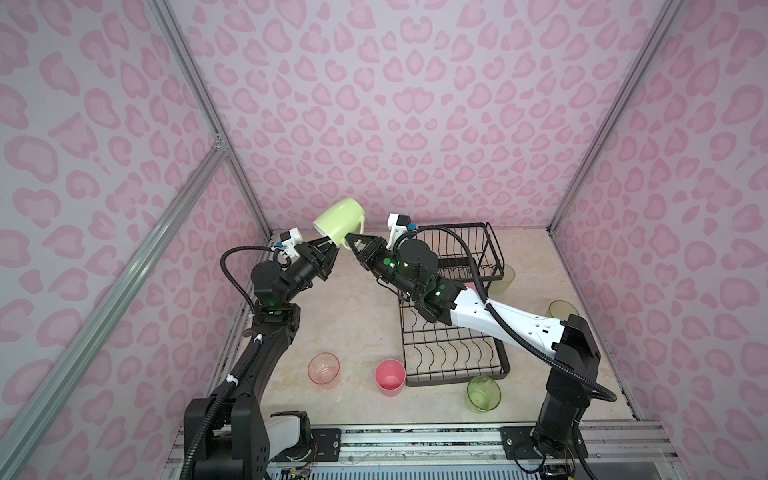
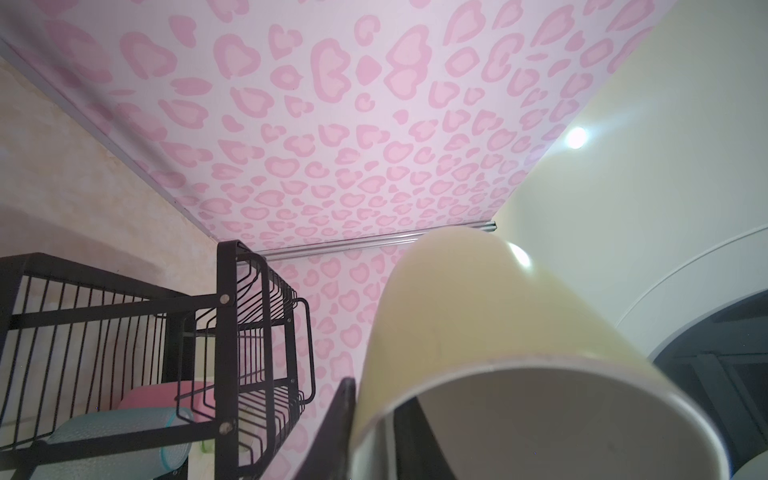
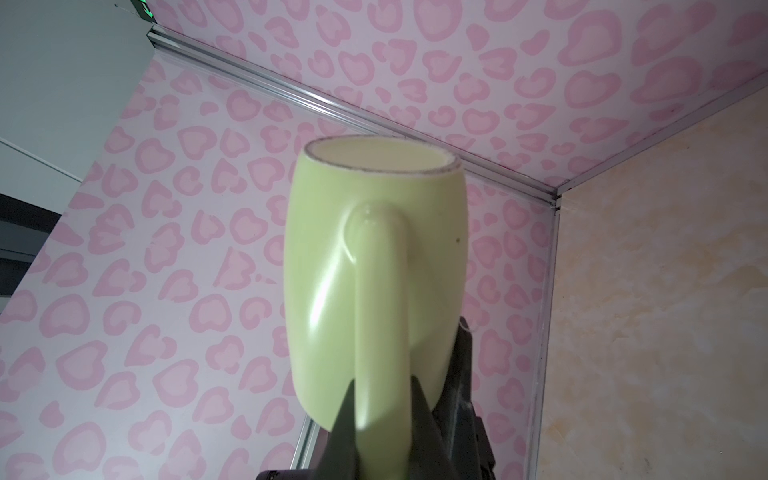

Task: Load the cups into the dish rack
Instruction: 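Close the right gripper on the light green mug's handle beside the left gripper, then open the left gripper and draw it back while the right gripper holds the mug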

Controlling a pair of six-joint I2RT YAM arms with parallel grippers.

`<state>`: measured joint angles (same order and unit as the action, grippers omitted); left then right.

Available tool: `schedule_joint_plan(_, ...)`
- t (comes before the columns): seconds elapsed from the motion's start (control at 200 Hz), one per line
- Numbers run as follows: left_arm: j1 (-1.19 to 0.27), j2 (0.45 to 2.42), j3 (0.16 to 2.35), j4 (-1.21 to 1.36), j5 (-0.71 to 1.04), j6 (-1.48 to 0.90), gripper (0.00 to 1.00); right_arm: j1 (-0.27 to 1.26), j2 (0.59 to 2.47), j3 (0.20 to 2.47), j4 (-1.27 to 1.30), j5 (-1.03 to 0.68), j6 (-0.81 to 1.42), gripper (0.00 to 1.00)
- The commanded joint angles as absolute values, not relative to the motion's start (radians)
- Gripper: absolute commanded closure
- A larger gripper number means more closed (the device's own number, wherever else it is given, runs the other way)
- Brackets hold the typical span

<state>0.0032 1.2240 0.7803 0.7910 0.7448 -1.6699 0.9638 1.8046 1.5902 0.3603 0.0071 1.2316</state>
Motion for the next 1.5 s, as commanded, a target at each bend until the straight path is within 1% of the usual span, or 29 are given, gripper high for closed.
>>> schedule_joint_plan(0.0, 0.004, 1.207, 0.778, 0.813, 0.788, -1.616, 0.71, 0.963, 1.806, 1.582, 0.385, 0.029, 1.191, 0.92)
schedule_joint_plan(0.065, 0.005, 1.204, 0.781, 0.786, 0.791, -1.600, 0.65, 0.964, 1.804, 1.579, 0.387, 0.035, 1.185, 0.93)
schedule_joint_plan(0.1, 0.006, 1.202, 0.782, 0.771, 0.793, -1.589, 0.65, 0.964, 1.803, 1.577, 0.391, 0.038, 1.183, 0.93)
schedule_joint_plan(0.11, 0.005, 1.201, 0.782, 0.766, 0.793, -1.586, 0.61, 0.964, 1.804, 1.577, 0.392, 0.037, 1.183, 0.93)
schedule_joint_plan(0.125, 0.005, 1.200, 0.783, 0.759, 0.794, -1.582, 0.60, 0.964, 1.803, 1.576, 0.393, 0.039, 1.183, 0.93)
schedule_joint_plan(0.285, 0.013, 1.176, 0.788, 0.667, 0.798, -1.518, 0.53, 0.964, 1.798, 1.569, 0.396, 0.048, 1.171, 0.94)
schedule_joint_plan(0.325, 0.015, 1.167, 0.789, 0.632, 0.798, -1.497, 0.50, 0.965, 1.795, 1.565, 0.395, 0.053, 1.166, 0.94)
schedule_joint_plan(0.68, 0.085, 1.064, 0.831, 0.282, 0.784, -1.207, 0.25, 0.964, 1.770, 1.546, 0.385, 0.076, 1.116, 0.94)
schedule_joint_plan(0.795, 0.089, 1.049, 0.840, 0.207, 0.773, -1.153, 0.21, 0.965, 1.766, 1.551, 0.371, 0.081, 1.094, 0.94)
schedule_joint_plan(0.915, 0.101, 1.034, 0.842, 0.113, 0.741, -1.109, 0.20, 0.971, 1.757, 1.554, 0.354, 0.094, 1.058, 0.94)
schedule_joint_plan(1.085, 0.137, 1.013, 0.837, -0.012, 0.664, -1.054, 0.20, 0.985, 1.743, 1.558, 0.333, 0.122, 0.995, 0.94)
schedule_joint_plan(1.24, 0.154, 1.005, 0.859, -0.171, 0.553, -0.963, 0.19, 1.002, 1.723, 1.570, 0.306, 0.153, 0.909, 0.94)
schedule_joint_plan(1.32, 0.157, 1.007, 0.867, -0.228, 0.487, -0.908, 0.15, 1.014, 1.710, 1.572, 0.296, 0.172, 0.865, 0.94)
schedule_joint_plan(1.43, 0.156, 1.012, 0.864, -0.267, 0.421, -0.853, 0.06, 1.029, 1.680, 1.569, 0.287, 0.208, 0.794, 0.94)
schedule_joint_plan(1.495, 0.156, 1.021, 0.858, -0.271, 0.402, -0.832, 0.03, 1.035, 1.658, 1.561, 0.282, 0.233, 0.754, 0.94)
